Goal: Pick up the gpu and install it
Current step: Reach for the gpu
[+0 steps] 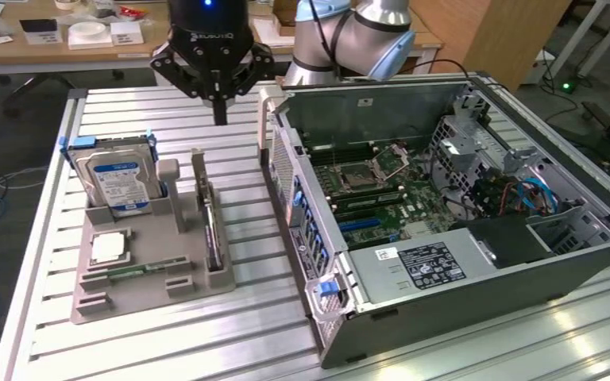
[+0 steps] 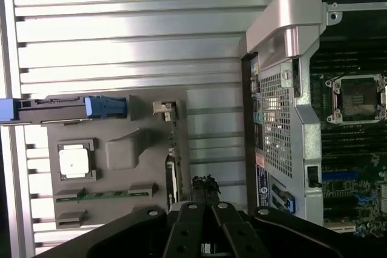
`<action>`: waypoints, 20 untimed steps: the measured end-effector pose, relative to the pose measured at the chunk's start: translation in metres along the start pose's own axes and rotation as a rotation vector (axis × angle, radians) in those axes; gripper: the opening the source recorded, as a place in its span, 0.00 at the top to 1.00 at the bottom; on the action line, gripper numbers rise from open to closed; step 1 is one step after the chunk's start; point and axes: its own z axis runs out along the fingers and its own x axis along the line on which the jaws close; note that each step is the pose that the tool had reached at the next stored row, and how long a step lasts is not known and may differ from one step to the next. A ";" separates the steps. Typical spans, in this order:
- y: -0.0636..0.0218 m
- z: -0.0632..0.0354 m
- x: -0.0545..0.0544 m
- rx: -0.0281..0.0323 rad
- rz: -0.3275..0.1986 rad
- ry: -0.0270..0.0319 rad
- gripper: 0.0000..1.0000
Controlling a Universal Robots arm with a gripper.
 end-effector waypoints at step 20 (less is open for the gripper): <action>-0.0035 -0.0012 0.047 -0.0001 0.000 -0.0001 0.89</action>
